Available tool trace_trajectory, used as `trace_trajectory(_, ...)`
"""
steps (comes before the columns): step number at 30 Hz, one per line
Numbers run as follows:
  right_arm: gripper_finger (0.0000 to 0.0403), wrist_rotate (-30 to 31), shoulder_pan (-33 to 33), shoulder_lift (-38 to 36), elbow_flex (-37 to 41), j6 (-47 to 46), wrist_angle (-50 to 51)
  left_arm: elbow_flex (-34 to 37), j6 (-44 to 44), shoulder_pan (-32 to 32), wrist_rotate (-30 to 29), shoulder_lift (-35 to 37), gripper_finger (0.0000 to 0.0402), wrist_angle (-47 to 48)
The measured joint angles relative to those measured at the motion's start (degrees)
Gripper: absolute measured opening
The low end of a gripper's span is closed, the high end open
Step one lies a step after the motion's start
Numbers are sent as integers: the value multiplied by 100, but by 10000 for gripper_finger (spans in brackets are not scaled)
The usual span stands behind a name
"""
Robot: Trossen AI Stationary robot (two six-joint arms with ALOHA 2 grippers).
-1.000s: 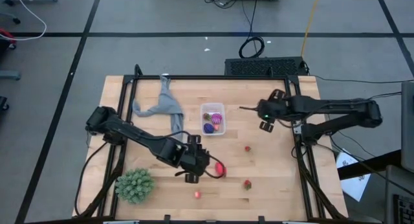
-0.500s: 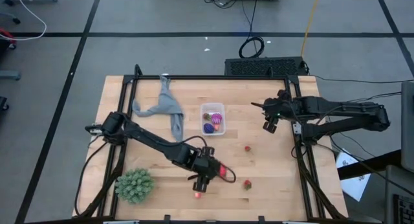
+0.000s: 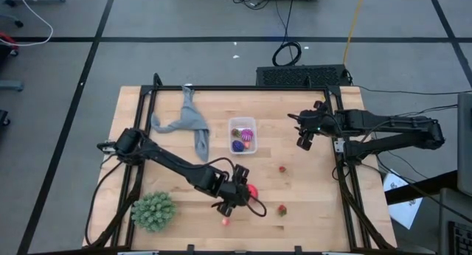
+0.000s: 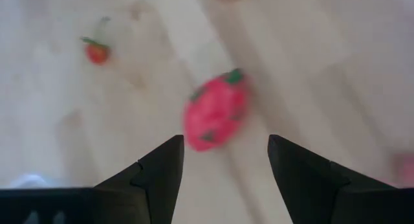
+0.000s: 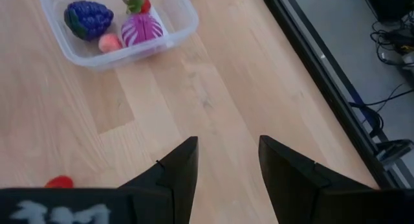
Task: Pick and placing Produce into tupperware
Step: Put the red dragon fruit into the transparent bin
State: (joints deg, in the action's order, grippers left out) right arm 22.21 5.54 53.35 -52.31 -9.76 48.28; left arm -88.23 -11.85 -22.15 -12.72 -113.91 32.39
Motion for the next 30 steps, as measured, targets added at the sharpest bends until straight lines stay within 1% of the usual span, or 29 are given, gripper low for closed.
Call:
trace_trajectory(5, 155, -1, 0, 1, 0, 0, -27, 0, -156, 0, -382, 0, 230, -104)
trace_trajectory(10, 155, -3, 0, 1, 0, 0, -29, 0, -156, 0, -382, 0, 230, -171)
trace_trajectory(14, 155, -5, 0, 1, 0, -2, -54, 0, -246, 29, -166, 0, 230, -253)
trace_trajectory(19, 155, -6, 0, 1, 0, -2, -141, 0, -112, 204, 357, 0, 230, -255)
trace_trajectory(25, 155, -8, 0, 1, 0, 0, -281, 0, -351, 284, 504, 0, 230, -274)
trace_trajectory(30, 155, -10, -2, 3, 0, 34, -329, 1, -469, 293, 738, -79, 230, -287)
